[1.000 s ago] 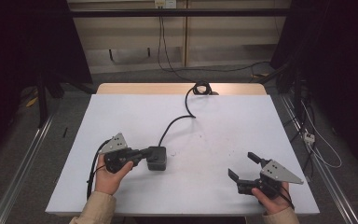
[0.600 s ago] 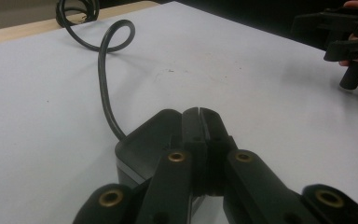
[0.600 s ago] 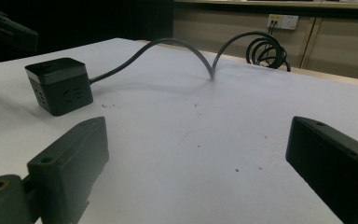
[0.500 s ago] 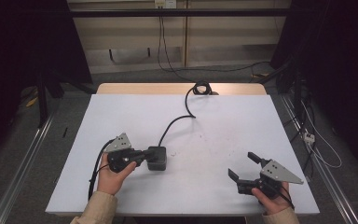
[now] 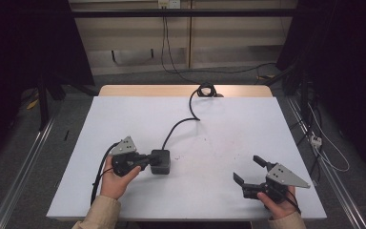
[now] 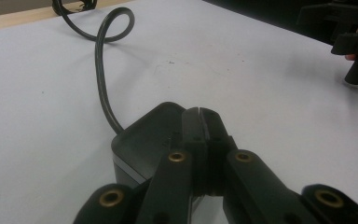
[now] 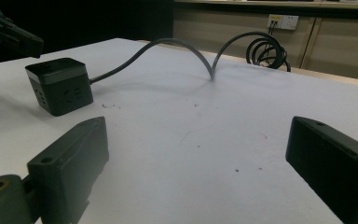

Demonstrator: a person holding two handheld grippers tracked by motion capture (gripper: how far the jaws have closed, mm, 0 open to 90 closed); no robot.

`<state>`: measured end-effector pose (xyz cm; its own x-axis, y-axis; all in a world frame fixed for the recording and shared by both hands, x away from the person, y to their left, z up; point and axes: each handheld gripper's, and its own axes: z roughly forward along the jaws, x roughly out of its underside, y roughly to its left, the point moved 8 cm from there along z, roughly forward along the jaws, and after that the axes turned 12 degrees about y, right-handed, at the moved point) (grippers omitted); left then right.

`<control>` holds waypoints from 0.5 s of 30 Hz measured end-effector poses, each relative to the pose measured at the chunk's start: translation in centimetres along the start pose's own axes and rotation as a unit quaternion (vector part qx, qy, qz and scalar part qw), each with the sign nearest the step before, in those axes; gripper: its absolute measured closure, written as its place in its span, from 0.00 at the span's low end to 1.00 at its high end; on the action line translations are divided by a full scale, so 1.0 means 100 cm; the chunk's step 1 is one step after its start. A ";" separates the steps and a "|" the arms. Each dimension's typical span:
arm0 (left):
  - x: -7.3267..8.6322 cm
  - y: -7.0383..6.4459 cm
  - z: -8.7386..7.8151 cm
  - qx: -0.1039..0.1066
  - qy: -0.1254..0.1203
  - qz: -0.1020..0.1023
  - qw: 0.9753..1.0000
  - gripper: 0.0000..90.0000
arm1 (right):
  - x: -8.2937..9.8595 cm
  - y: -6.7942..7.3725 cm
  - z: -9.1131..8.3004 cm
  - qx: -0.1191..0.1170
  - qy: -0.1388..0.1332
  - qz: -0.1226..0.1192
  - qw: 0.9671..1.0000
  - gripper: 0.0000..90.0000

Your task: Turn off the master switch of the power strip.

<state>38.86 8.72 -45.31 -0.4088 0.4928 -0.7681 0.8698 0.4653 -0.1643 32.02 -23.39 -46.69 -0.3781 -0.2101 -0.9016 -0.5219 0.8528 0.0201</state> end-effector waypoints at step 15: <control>0.000 0.001 0.004 0.000 0.005 -0.003 1.000 1.00 | 0.000 0.000 0.000 0.000 0.000 -0.001 1.000 0.06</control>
<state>39.03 8.42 -45.58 -0.4169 0.4973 -0.7608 0.8672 0.4685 -0.1689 32.01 -23.39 -46.69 -0.3775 -0.2128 -0.9012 -0.5223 0.8526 0.0175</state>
